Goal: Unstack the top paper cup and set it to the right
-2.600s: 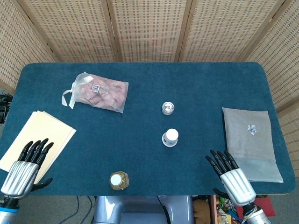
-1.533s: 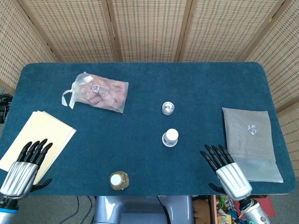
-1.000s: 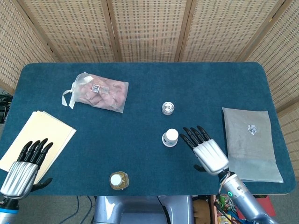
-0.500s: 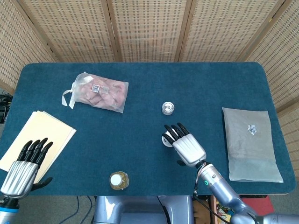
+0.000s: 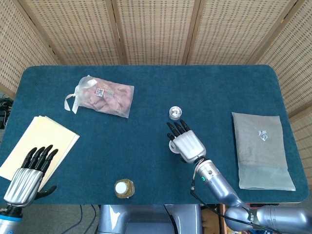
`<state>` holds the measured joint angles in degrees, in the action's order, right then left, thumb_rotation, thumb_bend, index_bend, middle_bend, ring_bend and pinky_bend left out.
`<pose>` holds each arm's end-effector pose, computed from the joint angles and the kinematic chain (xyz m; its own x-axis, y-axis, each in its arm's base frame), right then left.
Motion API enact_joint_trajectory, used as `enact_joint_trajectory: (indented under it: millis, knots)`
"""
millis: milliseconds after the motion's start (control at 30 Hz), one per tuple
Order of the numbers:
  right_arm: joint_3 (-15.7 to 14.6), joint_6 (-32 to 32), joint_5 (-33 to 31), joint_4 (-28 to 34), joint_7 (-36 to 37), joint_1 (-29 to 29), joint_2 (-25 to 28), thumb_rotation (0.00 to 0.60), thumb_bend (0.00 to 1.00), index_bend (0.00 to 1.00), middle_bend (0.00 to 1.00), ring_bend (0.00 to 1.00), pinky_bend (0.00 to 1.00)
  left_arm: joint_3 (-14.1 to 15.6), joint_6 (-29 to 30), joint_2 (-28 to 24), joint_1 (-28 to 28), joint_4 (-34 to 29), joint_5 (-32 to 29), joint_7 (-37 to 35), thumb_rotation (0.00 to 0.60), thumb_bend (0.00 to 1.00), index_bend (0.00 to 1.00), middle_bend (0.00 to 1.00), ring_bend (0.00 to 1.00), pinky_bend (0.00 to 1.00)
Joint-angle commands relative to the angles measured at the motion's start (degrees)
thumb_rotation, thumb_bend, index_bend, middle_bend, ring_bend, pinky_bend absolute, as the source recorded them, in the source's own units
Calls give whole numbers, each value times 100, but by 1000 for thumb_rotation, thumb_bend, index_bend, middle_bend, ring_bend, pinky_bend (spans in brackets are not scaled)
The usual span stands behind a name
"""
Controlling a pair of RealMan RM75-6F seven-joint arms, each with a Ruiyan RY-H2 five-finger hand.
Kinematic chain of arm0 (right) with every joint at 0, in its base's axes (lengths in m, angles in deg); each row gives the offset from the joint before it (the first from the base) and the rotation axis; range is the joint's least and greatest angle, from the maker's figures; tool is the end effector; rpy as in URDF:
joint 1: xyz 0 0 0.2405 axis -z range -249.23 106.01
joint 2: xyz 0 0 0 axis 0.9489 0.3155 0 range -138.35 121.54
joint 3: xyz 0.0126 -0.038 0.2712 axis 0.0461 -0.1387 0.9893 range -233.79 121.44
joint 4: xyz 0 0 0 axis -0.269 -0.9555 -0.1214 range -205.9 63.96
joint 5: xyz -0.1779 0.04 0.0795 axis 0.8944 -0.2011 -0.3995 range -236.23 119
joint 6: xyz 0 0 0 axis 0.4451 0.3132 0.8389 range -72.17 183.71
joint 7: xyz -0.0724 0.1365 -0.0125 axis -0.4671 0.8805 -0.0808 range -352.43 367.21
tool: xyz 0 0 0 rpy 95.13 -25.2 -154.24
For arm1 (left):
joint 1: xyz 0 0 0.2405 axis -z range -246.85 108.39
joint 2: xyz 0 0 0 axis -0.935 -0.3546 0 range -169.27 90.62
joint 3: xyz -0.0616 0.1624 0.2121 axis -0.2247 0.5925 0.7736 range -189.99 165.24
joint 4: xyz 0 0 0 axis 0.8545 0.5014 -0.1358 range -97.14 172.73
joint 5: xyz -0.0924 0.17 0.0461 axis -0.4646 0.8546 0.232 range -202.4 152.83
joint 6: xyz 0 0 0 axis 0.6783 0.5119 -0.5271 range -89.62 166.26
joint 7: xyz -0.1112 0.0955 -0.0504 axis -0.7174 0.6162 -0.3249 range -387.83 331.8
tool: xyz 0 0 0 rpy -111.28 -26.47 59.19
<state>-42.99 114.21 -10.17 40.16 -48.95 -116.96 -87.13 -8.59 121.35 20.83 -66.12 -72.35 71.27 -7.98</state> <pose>-0.0959 -0.3290 0.0328 0.6994 -0.1645 0.6955 -0.6703 -0.4886 0.5585 -0.2552 0.1536 0.1512 0.5082 0.1155 0.8535 0.8550 -0.1868 -0.4838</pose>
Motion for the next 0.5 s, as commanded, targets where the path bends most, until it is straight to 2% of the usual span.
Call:
enact_joint_trajectory:
  millis: [33,267,500]
  knots:
    - [9,95,-306,-104,-197,-244,-22,600,67,251,49,0,0,-5,-26,6,11,2,-27,5,600,161,0,0,0,0]
    - [-82,222,-572,-133,-205,-475,39,600,79,288,82,0,0,0,-58,11,27,-21,-51,32,600,161,0,0,0,0]
    - [-204,288,-700,-210,-175,-653,29,600,132,310,96,0,0,17,-62,26,32,-15,-16,49,600,160,0,0,0,0]
